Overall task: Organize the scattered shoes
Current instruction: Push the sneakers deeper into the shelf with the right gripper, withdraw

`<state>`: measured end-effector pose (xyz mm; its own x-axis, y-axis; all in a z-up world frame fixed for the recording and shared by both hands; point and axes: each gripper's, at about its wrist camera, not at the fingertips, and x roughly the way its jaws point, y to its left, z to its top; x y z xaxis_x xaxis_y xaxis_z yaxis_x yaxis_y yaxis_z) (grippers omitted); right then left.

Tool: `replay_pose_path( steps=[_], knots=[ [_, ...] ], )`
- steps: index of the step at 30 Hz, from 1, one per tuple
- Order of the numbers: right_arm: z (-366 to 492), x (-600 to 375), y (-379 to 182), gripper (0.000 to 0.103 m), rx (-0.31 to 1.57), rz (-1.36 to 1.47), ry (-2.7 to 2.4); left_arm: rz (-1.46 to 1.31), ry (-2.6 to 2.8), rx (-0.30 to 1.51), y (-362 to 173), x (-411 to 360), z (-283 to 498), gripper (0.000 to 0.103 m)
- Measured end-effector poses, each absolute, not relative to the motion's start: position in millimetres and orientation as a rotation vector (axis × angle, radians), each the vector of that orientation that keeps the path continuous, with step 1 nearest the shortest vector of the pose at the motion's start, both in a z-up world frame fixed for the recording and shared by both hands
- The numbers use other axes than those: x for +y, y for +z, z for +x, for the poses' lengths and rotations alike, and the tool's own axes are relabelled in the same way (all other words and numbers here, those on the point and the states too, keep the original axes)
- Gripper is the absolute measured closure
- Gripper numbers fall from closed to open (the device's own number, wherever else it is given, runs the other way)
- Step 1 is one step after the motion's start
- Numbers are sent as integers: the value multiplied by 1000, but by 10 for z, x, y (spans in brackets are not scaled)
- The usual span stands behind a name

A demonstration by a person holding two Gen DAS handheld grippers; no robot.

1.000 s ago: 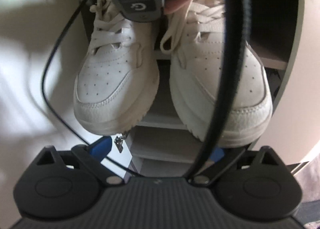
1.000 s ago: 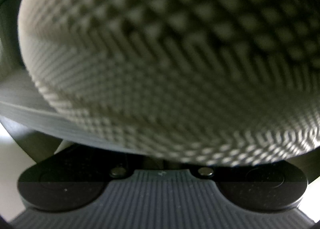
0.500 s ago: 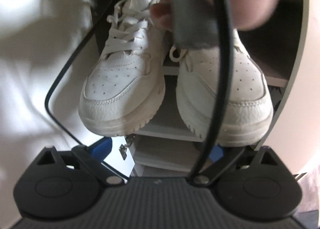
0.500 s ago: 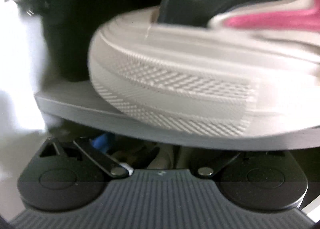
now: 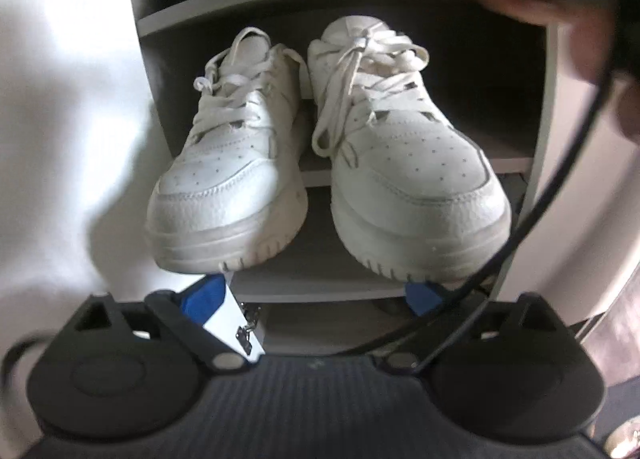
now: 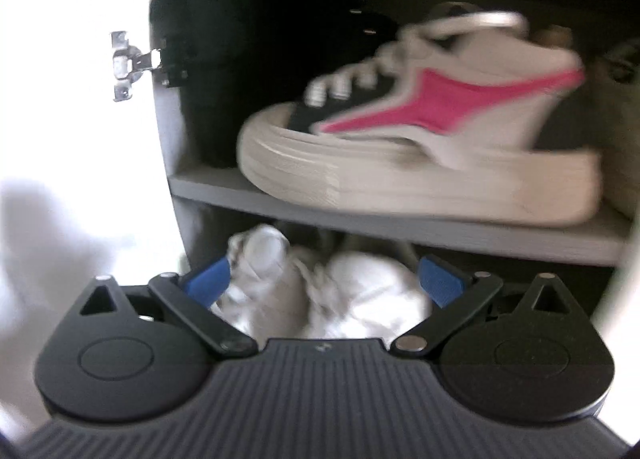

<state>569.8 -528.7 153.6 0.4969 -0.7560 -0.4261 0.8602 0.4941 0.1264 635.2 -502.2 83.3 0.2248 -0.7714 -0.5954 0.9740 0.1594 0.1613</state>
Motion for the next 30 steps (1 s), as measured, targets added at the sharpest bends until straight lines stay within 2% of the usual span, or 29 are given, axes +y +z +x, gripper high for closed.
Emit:
replay_pose_path(
  steps=[3, 4, 7, 9, 13, 14, 16, 17, 30],
  knots=[
    [5326, -5633, 1713, 0, 335, 516, -1012, 581, -1324, 415, 848, -4959, 6395, 5],
    [5118, -5847, 1607, 1, 329, 629, -1012, 582, -1331, 412, 851, -4930, 6422, 5],
    [4532, -5671, 1347, 1, 313, 900, -1040, 600, -1351, 412, 830, -4898, 6397, 5],
    [4475, -5640, 1223, 1, 297, 994, -1054, 602, -1354, 411, 836, -4913, 6409, 5],
    [4351, -5737, 859, 6, 154, 1309, -1007, 602, -1363, 418, 885, -4916, 6491, 5],
    [4339, -5761, 727, 8, 106, 1407, -970, 611, -1367, 414, 888, -4926, 6497, 5],
    [4372, -5803, 569, 28, 51, 1523, -908, 627, -1373, 415, 889, -4932, 6489, 5],
    [4384, -5817, 512, 33, 26, 1561, -882, 631, -1372, 421, 889, -4928, 6491, 5],
    [4728, -6188, 590, 37, 4, 1471, -856, 598, -1288, 450, 969, -5260, 6706, 6]
  ],
)
